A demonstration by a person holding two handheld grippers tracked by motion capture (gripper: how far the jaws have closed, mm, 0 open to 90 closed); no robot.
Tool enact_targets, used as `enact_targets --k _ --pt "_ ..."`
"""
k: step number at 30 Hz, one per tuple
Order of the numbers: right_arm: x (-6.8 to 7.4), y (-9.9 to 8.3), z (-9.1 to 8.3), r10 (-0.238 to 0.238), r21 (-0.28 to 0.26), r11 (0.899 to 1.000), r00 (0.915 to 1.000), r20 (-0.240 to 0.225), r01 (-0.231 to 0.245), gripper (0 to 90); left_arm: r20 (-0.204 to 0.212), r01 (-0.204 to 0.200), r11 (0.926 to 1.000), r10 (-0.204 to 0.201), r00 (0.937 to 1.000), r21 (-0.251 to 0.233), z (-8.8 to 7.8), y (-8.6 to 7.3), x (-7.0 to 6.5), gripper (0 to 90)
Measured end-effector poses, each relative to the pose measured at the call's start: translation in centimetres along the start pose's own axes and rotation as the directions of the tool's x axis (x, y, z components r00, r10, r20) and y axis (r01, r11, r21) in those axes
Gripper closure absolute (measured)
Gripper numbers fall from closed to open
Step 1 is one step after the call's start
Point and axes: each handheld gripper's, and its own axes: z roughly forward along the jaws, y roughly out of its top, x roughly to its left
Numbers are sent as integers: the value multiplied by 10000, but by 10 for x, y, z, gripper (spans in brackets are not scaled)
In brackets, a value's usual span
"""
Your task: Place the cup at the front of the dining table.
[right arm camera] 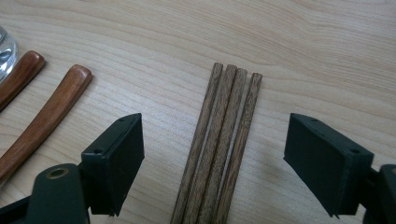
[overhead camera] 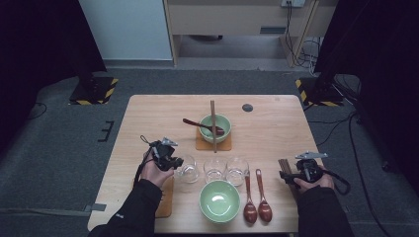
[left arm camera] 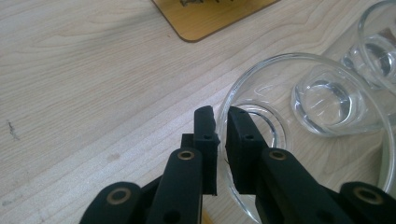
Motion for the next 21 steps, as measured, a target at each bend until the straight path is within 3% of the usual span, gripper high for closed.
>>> enact_targets --k 21 --pt "1 0 1 -49 13 10000 10000 -14 49 201 -206 343 9946 -365 9991 -976 -21 2 9 847"
